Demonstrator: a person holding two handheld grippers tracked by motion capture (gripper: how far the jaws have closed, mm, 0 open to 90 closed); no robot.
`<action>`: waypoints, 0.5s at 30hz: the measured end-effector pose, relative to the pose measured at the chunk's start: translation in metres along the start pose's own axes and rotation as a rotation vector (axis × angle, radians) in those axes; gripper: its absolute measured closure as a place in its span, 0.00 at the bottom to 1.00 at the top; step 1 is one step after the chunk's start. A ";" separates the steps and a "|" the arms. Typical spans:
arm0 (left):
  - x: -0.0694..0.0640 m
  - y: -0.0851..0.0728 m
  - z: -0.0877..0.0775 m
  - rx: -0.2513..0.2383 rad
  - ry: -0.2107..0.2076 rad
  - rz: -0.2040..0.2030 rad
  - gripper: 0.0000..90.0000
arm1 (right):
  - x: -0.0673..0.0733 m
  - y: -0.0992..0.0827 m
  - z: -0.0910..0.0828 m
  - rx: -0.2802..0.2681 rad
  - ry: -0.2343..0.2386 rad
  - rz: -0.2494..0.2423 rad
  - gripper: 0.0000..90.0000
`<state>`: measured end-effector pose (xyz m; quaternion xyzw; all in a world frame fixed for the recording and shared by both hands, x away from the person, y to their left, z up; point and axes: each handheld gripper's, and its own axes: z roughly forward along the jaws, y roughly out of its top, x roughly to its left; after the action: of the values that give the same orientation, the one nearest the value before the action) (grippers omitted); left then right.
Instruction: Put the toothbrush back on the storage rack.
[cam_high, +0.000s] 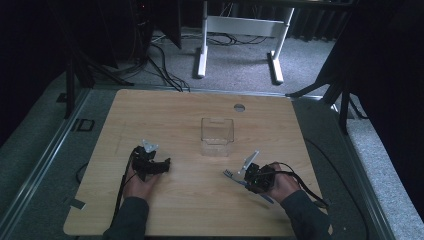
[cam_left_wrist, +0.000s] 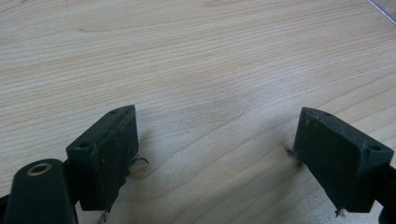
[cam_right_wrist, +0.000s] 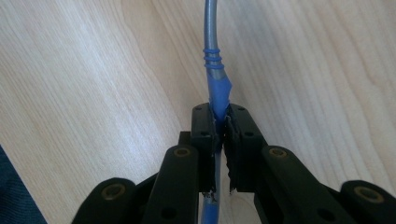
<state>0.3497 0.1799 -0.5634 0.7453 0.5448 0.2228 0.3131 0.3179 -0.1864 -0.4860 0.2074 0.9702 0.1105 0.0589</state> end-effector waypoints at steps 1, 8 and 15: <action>0.000 0.000 0.000 0.000 0.000 0.000 0.16 | -0.001 0.000 -0.002 -0.011 -0.001 0.001 0.91; 0.000 0.000 0.000 0.000 0.000 0.000 0.16 | -0.004 0.002 -0.011 -0.084 -0.003 0.029 0.91; 0.000 0.000 0.000 0.000 0.000 0.000 0.16 | -0.006 0.005 -0.019 -0.140 -0.013 0.052 0.91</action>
<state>0.3496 0.1799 -0.5634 0.7453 0.5449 0.2228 0.3129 0.3222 -0.1884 -0.4662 0.2285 0.9540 0.1784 0.0766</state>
